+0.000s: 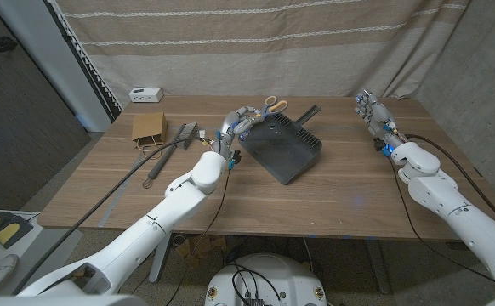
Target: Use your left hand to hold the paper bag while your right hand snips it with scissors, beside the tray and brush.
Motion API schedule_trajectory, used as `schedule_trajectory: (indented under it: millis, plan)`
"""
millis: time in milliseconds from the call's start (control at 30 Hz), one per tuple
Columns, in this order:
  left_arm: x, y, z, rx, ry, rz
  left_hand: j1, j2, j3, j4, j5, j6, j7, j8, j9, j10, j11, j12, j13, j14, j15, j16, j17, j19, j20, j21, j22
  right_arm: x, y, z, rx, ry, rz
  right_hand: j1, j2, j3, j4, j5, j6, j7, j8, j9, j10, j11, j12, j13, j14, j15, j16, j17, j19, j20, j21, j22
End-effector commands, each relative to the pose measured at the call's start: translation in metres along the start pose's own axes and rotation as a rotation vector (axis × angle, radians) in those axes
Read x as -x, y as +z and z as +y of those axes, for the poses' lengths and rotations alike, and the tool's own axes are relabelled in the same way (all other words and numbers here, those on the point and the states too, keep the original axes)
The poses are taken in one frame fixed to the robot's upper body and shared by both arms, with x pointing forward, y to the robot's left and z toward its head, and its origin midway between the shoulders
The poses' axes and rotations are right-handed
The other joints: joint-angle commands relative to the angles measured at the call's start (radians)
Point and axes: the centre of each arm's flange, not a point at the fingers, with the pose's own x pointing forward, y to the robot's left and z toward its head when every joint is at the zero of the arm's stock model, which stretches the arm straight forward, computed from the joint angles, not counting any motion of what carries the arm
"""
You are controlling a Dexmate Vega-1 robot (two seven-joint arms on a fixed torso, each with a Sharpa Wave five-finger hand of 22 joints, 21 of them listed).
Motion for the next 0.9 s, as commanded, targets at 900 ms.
schedule_trajectory:
  millis: [900]
  plan:
    - [-0.004, -0.008, -0.013, -0.030, -0.036, 0.000, -0.134, 0.161, 0.140, 0.136, 0.003, 0.135, -0.031, 0.082, -0.011, 0.098, -0.092, 0.148, 0.002, -0.001, -0.001, 0.008, -0.005, 0.004, -0.053, 0.005, -0.002, 0.011, 0.013, -0.009, 0.081, 0.001, 0.024, 0.023, 0.011, 0.001, -0.014, -0.012, 0.071, -0.057, 0.024, 0.007, 0.004, 0.013, 0.004, 0.004, -0.017, 0.011, -0.002, 0.003, 0.001, 0.077, -0.008, 0.005]
